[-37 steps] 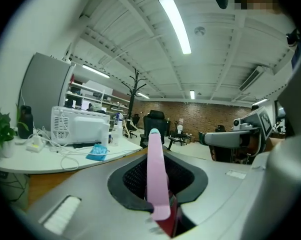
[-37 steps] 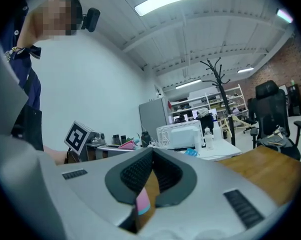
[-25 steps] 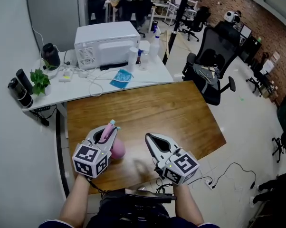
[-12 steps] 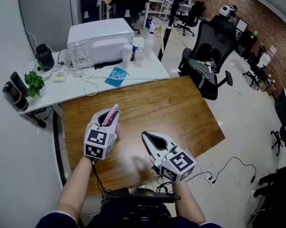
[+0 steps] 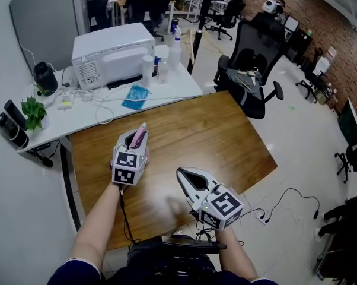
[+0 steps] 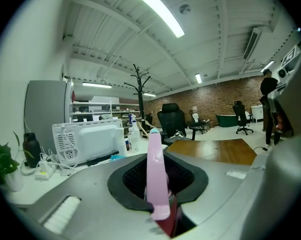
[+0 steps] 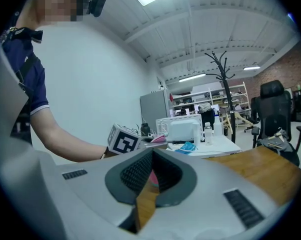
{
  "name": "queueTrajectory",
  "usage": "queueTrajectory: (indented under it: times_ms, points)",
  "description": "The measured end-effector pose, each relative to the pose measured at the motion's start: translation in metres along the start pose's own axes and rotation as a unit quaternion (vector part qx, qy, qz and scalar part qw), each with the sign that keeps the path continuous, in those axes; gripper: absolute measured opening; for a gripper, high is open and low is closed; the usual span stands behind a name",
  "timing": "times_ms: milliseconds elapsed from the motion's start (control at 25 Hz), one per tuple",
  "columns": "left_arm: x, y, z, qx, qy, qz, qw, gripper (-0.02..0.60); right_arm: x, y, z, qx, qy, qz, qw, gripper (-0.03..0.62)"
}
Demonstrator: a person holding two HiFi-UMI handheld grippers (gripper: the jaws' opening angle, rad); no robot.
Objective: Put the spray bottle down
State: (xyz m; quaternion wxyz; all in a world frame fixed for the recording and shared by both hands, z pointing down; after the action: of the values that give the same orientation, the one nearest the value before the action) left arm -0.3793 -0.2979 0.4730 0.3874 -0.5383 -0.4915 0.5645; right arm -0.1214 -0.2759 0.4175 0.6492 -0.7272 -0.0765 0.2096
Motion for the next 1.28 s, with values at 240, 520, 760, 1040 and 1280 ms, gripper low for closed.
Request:
queueTrajectory:
  times_ms: [240,520,760,1040,1280]
  points:
    - [-0.016,-0.019,0.004,0.018,0.014,0.01,0.9997,0.075,0.005,-0.005,-0.006,-0.005,-0.016,0.004,1.0,0.0]
    - [-0.022,-0.03,-0.003,0.012,0.019,0.013,0.9997,0.075,0.01,-0.007,-0.01,-0.007,-0.025,0.01,1.0,0.0]
    - [-0.025,-0.038,-0.007,0.009,0.015,0.016,0.9997,0.075,0.013,-0.007,-0.011,-0.01,-0.032,0.014,0.999,0.0]
    - [-0.028,-0.041,-0.005,0.008,0.02,0.017,0.9996,0.075,0.013,-0.007,-0.013,-0.013,-0.037,0.013,0.999,0.0]
    - [-0.029,-0.043,-0.006,0.01,0.029,0.014,0.9994,0.081,0.011,-0.006,-0.012,-0.013,-0.035,0.011,0.999,0.0]
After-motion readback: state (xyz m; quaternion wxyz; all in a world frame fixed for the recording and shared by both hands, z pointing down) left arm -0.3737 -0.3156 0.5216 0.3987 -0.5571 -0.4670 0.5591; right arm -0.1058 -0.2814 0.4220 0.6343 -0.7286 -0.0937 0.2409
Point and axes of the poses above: the fingertips, and each gripper's own axes: x backward along the fingers, z to its left, y out of its top, the point moved 10 cm from there along x, backward along the fingers, and after that the axes turned 8 degrees about -y, right-handed, at the moved point
